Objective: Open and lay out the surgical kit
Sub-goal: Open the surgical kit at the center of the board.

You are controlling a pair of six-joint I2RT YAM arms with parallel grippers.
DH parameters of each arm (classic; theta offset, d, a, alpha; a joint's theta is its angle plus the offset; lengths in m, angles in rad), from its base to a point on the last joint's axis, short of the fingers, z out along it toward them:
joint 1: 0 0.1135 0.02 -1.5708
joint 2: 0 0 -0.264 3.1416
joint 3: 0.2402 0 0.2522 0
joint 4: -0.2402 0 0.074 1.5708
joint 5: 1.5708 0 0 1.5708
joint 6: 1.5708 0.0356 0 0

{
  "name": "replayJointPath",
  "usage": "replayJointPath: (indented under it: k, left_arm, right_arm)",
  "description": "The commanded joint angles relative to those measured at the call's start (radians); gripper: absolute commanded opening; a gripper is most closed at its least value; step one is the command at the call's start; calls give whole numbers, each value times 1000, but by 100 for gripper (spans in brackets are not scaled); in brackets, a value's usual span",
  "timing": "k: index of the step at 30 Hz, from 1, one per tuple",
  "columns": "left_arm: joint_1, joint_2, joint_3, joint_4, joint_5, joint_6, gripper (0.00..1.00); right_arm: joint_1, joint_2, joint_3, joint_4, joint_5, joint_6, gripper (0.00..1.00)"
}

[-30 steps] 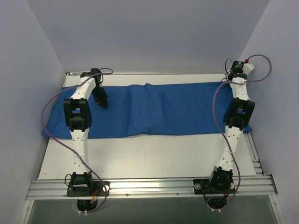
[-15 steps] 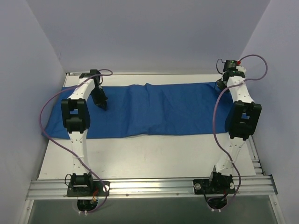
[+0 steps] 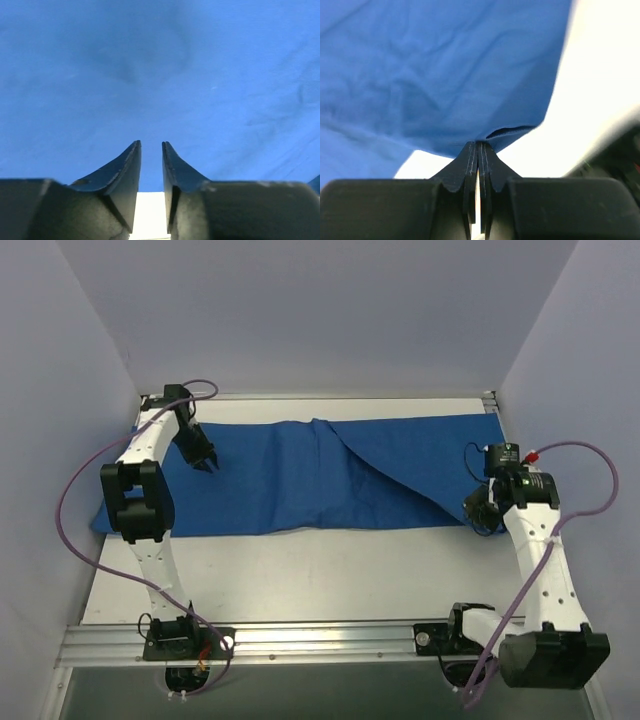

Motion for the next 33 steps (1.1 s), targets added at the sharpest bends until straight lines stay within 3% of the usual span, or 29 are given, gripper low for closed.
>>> replayJointPath:
  k: [1,5,9,15,18,19,20,22,26,30,33]
  left_arm:
    - [45,-95,-59,42,-6,-29,33]
    - [80,-109,-68,28,-39,-39,39]
    - [103,-105,-30,19,-65,-43,43]
    - [107,-27,127,-41,-93,-49,47]
    - [107,15,245,-90,-124,-40,48]
    - [107,19,260,-96,-127,-32,50]
    - [107,23,271,-99,-127,-28,51]
    - [108,24,285,-101,-151,-20,52]
    - [102,13,244,-87,-174,-14,53]
    - [102,9,210,-84,-202,-17,52]
    - [103,-13,187,-78,-220,-15,53]
  right_arm:
    - [-11,-64,-19,-259,132,119,0]
    - [-59,-98,41,-280,196,73,0]
    - [-242,-130,58,-248,160,-29,0]
    - [-243,-22,-24,-95,65,-217,0]
    - [-176,102,57,86,-159,-339,37]
    - [-127,143,100,138,-176,-363,60]
    - [-3,192,148,234,-180,-392,69]
    - [96,369,318,304,-195,-479,83]
    - [235,704,634,428,-268,-522,87]
    - [320,1050,976,448,-354,-579,88]
    - [354,1180,1178,476,-415,-614,89]
